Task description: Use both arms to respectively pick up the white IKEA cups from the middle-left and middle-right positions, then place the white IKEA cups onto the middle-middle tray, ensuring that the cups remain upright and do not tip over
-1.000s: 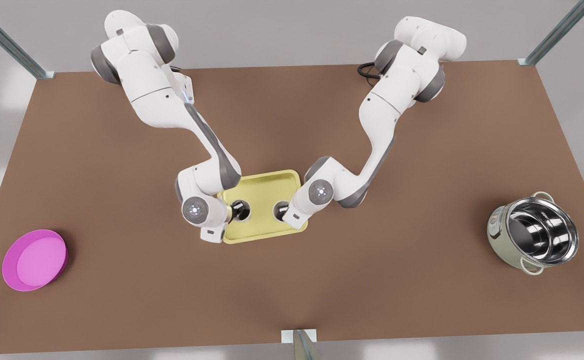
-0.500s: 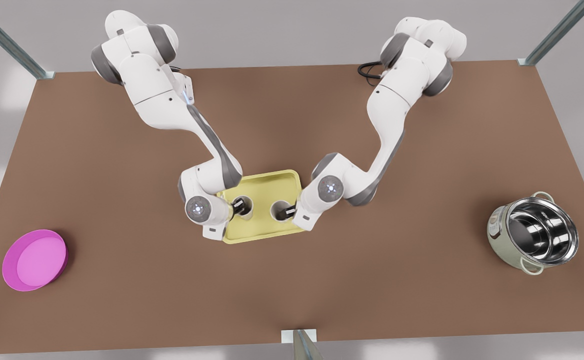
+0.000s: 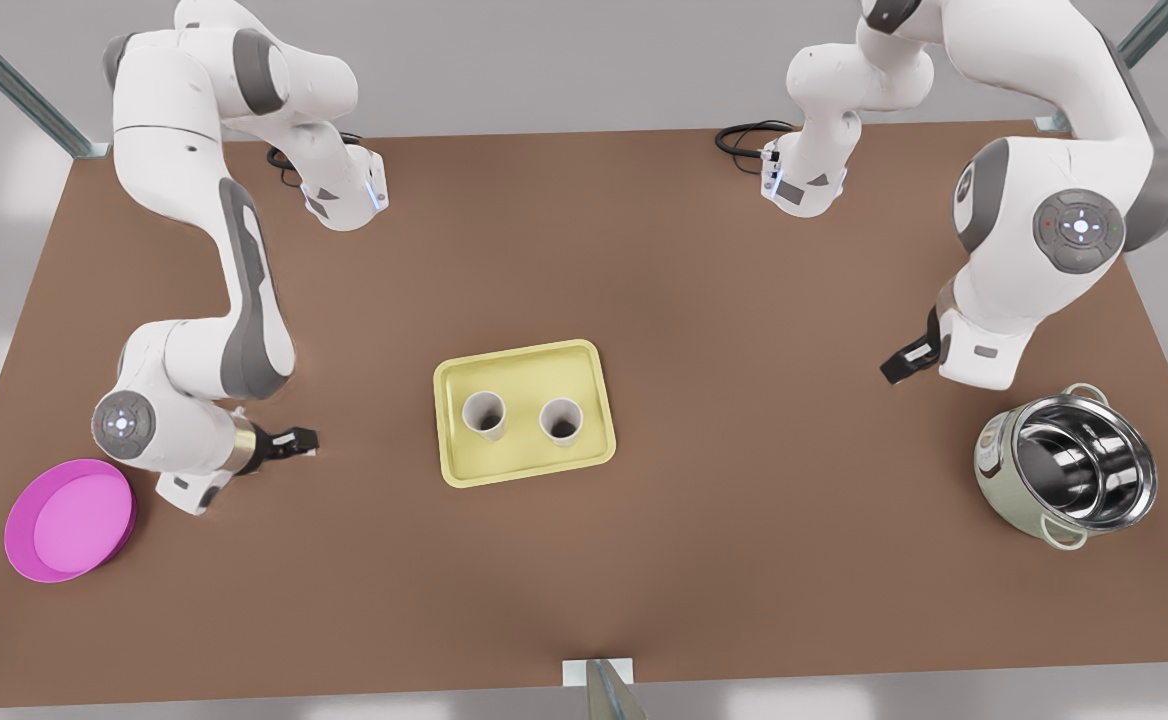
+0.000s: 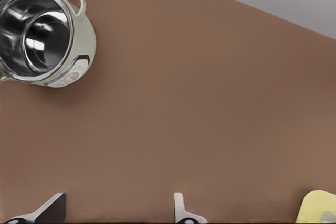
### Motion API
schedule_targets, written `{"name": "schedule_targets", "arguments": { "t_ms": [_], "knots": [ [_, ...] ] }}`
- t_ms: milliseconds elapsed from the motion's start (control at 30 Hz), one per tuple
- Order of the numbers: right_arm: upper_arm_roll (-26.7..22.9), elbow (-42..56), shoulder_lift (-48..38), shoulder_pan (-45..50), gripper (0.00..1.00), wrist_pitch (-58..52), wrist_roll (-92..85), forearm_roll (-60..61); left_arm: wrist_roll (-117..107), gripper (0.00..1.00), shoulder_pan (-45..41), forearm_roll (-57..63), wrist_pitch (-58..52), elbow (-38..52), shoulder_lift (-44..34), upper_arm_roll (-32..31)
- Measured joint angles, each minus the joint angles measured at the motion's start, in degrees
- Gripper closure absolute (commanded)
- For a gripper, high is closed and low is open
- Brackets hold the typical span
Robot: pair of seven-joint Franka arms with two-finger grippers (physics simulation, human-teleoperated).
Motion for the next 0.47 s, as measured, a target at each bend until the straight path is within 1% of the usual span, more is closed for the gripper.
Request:
{"name": "schedule_targets", "arguments": {
  "t_ms": [67,100,167,267,333,467],
  "knots": [
    [-0.36,-0.23,-7.37,0.87,0.00,-3.43,0.31,-2.90,3.48,0.00,-0.10,-0.28,-1.48,-0.04,-0.06,0.10],
    [-0.44,-2.31,-11.82,1.03,0.00,-4.94,0.59,-3.94,5.08,0.00,-0.11,-0.39,-2.06,-0.04,-0.08,0.12],
    [-0.41,-4.37,-16.52,0.74,0.00,-7.32,1.08,-5.96,8.02,0.00,-0.12,-0.55,-2.96,-0.05,-0.08,0.13],
    [-0.35,-4.29,-18.02,0.67,0.00,-10.00,1.61,-7.38,11.87,0.00,-0.01,-1.02,-4.03,0.32,0.65,0.10],
    [-0.33,-4.21,-18.15,0.82,0.00,-11.18,1.92,-7.80,14.10,0.00,0.26,-1.47,-5.56,3.37,3.11,0.00],
    [-0.32,-4.18,-18.08,1.04,0.00,-12.63,2.45,-8.04,17.81,0.00,0.32,-1.87,-7.55,4.60,4.07,-0.08]
  ]
}}
